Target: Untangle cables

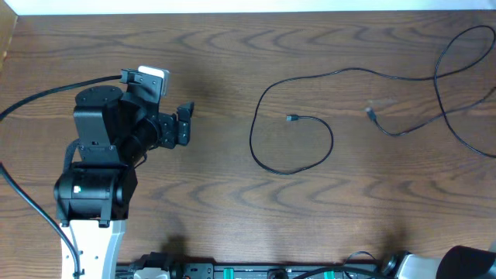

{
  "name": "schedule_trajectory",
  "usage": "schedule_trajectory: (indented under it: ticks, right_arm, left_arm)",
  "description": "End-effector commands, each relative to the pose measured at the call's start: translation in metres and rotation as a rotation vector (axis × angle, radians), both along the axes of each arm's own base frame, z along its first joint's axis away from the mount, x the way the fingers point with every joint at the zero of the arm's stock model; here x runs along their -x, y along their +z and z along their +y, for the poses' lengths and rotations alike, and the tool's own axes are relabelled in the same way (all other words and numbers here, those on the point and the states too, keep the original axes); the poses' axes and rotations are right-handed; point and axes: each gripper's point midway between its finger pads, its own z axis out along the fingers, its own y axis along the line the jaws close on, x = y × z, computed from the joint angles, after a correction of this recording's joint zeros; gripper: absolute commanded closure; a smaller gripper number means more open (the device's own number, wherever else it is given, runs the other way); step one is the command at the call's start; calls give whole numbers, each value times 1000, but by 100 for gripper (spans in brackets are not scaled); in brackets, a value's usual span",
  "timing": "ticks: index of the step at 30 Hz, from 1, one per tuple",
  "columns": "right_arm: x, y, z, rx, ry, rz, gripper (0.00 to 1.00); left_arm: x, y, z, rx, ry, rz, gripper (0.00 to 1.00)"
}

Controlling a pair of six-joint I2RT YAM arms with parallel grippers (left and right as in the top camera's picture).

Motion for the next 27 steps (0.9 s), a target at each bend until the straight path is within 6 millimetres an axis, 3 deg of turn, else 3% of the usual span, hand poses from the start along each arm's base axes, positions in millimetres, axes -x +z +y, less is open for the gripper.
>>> schedule_trajectory:
  ticks: [1, 4, 6, 9, 12, 14, 18, 23, 27]
  right_arm:
    - [2, 7, 30, 12, 69, -7, 99]
    - [0, 3, 41, 18, 93, 9, 99]
    - [0, -1, 37, 39, 43, 34, 99]
    - [16, -9, -21, 144, -319, 114, 99]
    - [45, -2, -71, 240, -638, 150, 99]
    - [81, 11, -111, 317, -933, 163, 99]
    - [137, 36, -161, 357, -1267, 118, 99]
    - [179, 38, -205, 298, -1418, 81, 99]
    - [156, 14, -227, 221, -1221, 93, 99]
  left_arm:
    - [0, -10, -18, 59, -88, 58, 12]
    - [-3, -24, -26, 90, -124, 117, 17]
    - [-7, -37, -32, 106, -150, 167, 21]
    - [-14, -63, -50, 94, -204, 249, 22]
    - [-15, -83, -71, 57, -288, 294, 23]
    - [-19, -101, -94, 43, -350, 328, 23]
    - [-23, -121, -128, 27, -433, 350, 23]
    - [-22, -131, -154, 9, -495, 342, 23]
    - [-20, -129, -164, 6, -523, 327, 23]
